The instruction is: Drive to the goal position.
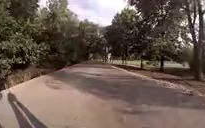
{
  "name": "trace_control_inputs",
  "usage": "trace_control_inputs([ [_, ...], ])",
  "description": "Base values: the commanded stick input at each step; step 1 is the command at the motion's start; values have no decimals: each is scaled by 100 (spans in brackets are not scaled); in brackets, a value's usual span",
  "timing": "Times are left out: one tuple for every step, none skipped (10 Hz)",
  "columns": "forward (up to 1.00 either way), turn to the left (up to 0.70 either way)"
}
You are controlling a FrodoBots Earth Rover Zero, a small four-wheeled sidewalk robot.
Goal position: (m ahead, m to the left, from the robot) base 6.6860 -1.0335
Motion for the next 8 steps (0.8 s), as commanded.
trace_control_inputs([
  [70,0],
  [70,0],
  [70,0],
  [70,0],
  [70,0],
  [70,0],
  [70,0],
  [70,0],
])
